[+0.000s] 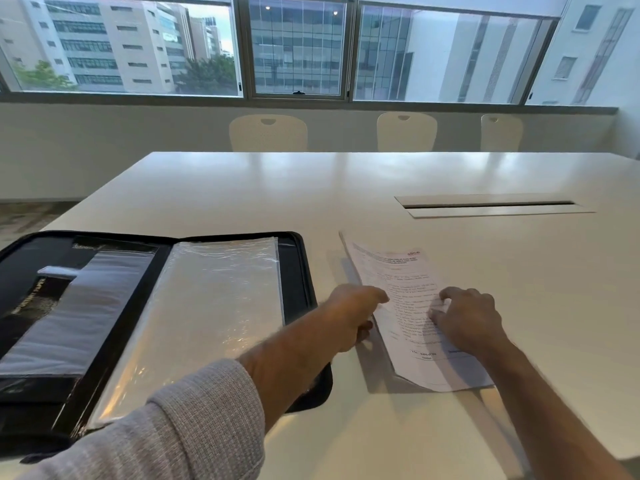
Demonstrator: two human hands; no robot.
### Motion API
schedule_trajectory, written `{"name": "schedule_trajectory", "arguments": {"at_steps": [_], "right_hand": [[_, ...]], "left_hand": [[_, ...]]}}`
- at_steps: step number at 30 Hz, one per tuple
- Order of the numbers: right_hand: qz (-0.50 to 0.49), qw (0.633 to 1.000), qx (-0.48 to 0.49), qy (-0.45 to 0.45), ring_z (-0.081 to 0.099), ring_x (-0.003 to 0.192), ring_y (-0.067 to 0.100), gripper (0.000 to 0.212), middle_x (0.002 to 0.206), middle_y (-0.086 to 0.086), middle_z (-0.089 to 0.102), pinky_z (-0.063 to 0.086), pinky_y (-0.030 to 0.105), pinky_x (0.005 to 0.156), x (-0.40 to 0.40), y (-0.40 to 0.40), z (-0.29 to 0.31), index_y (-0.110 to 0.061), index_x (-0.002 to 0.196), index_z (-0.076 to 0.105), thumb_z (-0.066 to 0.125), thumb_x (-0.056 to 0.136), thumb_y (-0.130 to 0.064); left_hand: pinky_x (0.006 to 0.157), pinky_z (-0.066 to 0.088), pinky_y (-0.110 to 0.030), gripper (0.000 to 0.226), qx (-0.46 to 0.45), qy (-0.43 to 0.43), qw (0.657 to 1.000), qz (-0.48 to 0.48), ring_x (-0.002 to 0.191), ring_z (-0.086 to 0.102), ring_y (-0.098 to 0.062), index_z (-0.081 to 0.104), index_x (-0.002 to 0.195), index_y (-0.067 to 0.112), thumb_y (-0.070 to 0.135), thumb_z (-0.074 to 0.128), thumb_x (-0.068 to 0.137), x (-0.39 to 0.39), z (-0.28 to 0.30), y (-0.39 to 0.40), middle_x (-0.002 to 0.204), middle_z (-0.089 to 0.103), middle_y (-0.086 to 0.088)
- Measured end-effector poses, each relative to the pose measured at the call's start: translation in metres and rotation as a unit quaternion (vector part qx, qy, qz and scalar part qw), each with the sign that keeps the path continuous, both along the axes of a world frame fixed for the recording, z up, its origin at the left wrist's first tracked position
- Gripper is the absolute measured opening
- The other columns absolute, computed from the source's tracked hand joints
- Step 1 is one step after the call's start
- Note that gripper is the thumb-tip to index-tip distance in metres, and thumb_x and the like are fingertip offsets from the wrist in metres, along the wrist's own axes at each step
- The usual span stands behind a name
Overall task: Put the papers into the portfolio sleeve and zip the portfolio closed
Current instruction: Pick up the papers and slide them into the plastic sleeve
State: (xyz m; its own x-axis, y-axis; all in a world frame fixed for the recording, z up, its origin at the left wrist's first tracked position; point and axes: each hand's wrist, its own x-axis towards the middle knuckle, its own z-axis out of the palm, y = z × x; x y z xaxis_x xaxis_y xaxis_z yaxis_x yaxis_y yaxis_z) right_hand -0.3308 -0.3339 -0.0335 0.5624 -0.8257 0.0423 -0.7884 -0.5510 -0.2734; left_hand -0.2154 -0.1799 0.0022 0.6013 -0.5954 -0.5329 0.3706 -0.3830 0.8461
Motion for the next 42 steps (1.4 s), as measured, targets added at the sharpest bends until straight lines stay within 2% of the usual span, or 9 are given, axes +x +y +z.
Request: {"name": "schedule_trajectory", "arguments": {"at_steps": [3,7,11,14,20,23,27,37,42], "right_hand": [[0.002,1.0,0.007,-0.011,0.04,0.121,0.035,0.043,0.125,0.014,0.053,0.039,0.04,0.096,-0.002,0.001,0.0,-0.019,0.125,0.056,0.062,0.088,-0.039],[0.002,0.999,0.02,-0.025,0.041,0.123,0.034,0.05,0.128,0.013,0.054,0.037,0.041,0.099,-0.005,0.0,-0.001,-0.019,0.129,0.053,0.065,0.086,-0.04],[-0.021,0.985,0.103,-0.136,0.046,0.124,0.036,0.073,0.133,0.017,0.055,0.041,0.044,0.102,-0.006,-0.005,0.002,-0.012,0.139,0.045,0.076,0.078,-0.038],[-0.078,0.917,0.266,-0.286,0.053,0.118,0.035,0.088,0.138,0.02,0.049,0.045,0.043,0.098,-0.007,-0.005,0.015,-0.006,0.145,0.033,0.08,0.077,-0.036],[-0.014,0.744,0.572,-0.346,0.071,0.086,0.04,0.043,0.105,0.024,0.071,0.06,0.045,0.062,-0.009,0.002,0.039,0.001,0.114,0.061,0.071,0.079,-0.023],[0.016,0.713,0.612,-0.342,0.067,0.098,0.042,0.039,0.117,0.024,0.067,0.059,0.051,0.077,-0.001,0.007,0.039,-0.002,0.123,0.06,0.064,0.087,-0.017],[0.068,0.712,0.606,-0.349,0.061,0.11,0.047,0.042,0.12,0.024,0.065,0.049,0.059,0.092,0.016,0.019,0.042,-0.006,0.128,0.057,0.063,0.086,-0.007],[0.117,0.808,0.475,-0.329,0.073,0.082,0.035,0.022,0.099,0.018,0.074,0.061,0.048,0.07,0.078,0.086,0.06,-0.003,0.106,0.066,0.06,0.086,0.005],[0.122,0.826,0.416,-0.361,0.071,0.087,0.035,0.066,0.11,0.012,0.068,0.06,0.05,0.072,0.107,0.115,0.069,-0.028,0.131,0.039,0.064,0.082,0.008]], "left_hand": [[0.085,0.059,-0.042,0.021,-0.025,0.0,1.0,0.015,0.1,0.069,-0.028,0.062,0.114,0.01,0.012,0.062,0.093,-0.003,-0.004,-0.006,0.113,0.071,-0.012],[0.048,0.057,-0.028,0.015,-0.038,-0.023,0.999,0.024,0.071,0.07,-0.022,0.06,0.096,0.011,0.002,0.047,0.098,-0.004,-0.002,-0.006,0.085,0.071,-0.007],[0.056,0.06,-0.03,0.017,-0.067,-0.058,0.996,0.013,0.079,0.07,-0.022,0.058,0.099,0.017,0.004,0.047,0.099,0.003,-0.002,0.0,0.091,0.07,-0.004],[0.075,0.062,-0.04,0.016,-0.121,-0.012,0.992,0.019,0.092,0.071,-0.026,0.06,0.108,0.017,0.005,0.052,0.099,0.015,0.001,0.012,0.105,0.071,-0.007],[0.088,0.057,-0.051,0.029,-0.191,0.014,0.981,0.004,0.103,0.07,-0.033,0.061,0.125,0.013,0.003,0.053,0.098,0.043,0.005,0.045,0.115,0.073,-0.012],[0.088,0.056,-0.056,0.027,-0.193,0.013,0.981,-0.021,0.099,0.072,-0.034,0.063,0.119,0.017,0.004,0.054,0.097,0.057,0.008,0.065,0.109,0.075,-0.011],[0.091,0.053,-0.059,0.035,-0.195,0.003,0.98,-0.04,0.103,0.07,-0.036,0.06,0.122,0.017,-0.002,0.053,0.094,0.074,0.012,0.091,0.112,0.074,-0.013],[0.085,0.057,-0.054,0.022,-0.118,-0.091,0.989,0.015,0.098,0.071,-0.032,0.062,0.118,0.018,0.012,0.056,0.099,0.102,0.024,0.135,0.108,0.075,-0.008],[0.068,0.059,-0.045,0.019,-0.101,-0.118,0.987,0.04,0.093,0.071,-0.03,0.062,0.114,0.021,0.013,0.056,0.098,0.13,0.031,0.156,0.104,0.075,-0.006]]}}
